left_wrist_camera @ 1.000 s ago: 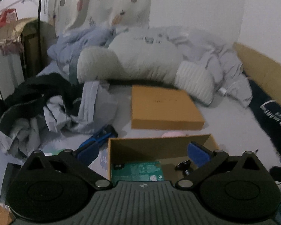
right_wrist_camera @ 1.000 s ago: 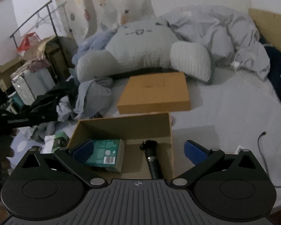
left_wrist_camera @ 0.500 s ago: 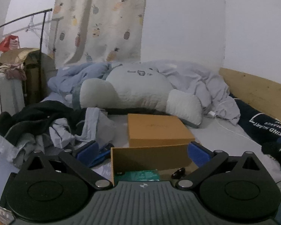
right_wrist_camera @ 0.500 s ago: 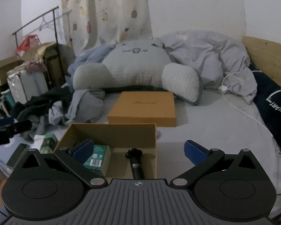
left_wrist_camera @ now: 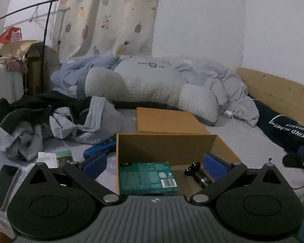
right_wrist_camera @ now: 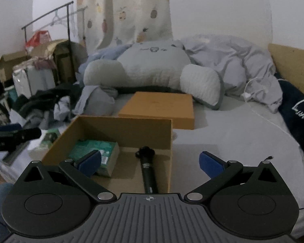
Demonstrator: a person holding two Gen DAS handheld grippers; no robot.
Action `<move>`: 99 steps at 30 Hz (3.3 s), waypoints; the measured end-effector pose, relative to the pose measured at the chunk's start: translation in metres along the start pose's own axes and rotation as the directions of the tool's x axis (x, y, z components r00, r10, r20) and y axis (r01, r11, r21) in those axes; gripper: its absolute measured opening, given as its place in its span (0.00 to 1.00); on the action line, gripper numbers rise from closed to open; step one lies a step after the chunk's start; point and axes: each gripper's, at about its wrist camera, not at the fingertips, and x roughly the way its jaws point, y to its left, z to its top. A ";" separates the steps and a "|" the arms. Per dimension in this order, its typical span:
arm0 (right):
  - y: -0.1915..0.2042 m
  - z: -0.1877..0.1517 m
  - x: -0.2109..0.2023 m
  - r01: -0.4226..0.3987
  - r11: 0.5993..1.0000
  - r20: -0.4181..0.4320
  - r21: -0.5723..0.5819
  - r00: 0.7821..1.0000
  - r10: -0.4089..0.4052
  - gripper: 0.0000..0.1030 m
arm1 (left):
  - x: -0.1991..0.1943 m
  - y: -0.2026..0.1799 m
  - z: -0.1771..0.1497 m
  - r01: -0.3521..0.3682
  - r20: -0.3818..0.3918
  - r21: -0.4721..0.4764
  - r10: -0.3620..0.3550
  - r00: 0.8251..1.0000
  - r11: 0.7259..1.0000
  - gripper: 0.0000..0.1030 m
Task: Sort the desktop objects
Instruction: 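Move both grippers toward opposite edges of the flat orange box, then close both grippers on the edges of the orange box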
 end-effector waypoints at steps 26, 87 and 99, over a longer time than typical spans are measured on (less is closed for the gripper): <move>-0.017 0.071 0.008 -0.076 0.991 0.000 0.110 0.997 0.076 1.00 | 0.013 -0.010 0.066 0.015 -0.051 0.032 -0.013 0.999 0.999 1.00; -0.156 0.151 0.530 -0.001 0.983 -0.365 0.183 0.929 0.069 1.00 | 0.523 0.065 0.091 0.018 -0.507 -0.229 -0.135 0.851 0.973 1.00; -0.147 0.151 0.535 0.089 0.973 -0.421 0.214 0.907 0.010 1.00 | 0.517 0.053 0.091 -0.052 -0.505 -0.217 -0.067 0.860 0.975 1.00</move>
